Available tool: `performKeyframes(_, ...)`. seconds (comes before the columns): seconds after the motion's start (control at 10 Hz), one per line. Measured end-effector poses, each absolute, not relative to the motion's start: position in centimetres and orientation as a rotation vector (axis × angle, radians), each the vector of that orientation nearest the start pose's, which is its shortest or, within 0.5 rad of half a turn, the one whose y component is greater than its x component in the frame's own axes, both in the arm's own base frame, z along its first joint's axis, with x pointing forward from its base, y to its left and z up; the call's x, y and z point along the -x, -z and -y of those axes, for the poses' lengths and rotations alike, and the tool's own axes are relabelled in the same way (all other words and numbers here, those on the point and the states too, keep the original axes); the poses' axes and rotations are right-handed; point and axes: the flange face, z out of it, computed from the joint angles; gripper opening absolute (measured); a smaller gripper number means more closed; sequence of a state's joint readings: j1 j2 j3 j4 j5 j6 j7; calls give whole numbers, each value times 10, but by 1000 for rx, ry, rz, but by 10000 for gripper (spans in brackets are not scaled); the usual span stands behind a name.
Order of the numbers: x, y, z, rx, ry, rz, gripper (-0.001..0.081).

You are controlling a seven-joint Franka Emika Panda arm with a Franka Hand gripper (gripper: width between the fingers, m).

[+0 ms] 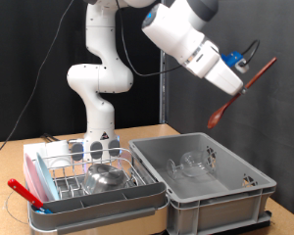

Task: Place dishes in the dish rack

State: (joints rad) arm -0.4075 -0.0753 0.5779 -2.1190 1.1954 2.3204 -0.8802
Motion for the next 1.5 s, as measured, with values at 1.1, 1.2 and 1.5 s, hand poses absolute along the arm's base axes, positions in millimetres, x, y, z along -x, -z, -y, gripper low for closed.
performKeyframes(1.1,-547,-501,-47,1882,582,859,95)
performKeyframes(1.2,-547,-500,-37,1913,588,869,95)
performKeyframes(1.5,-553,-495,-7,2033,618,807,95)
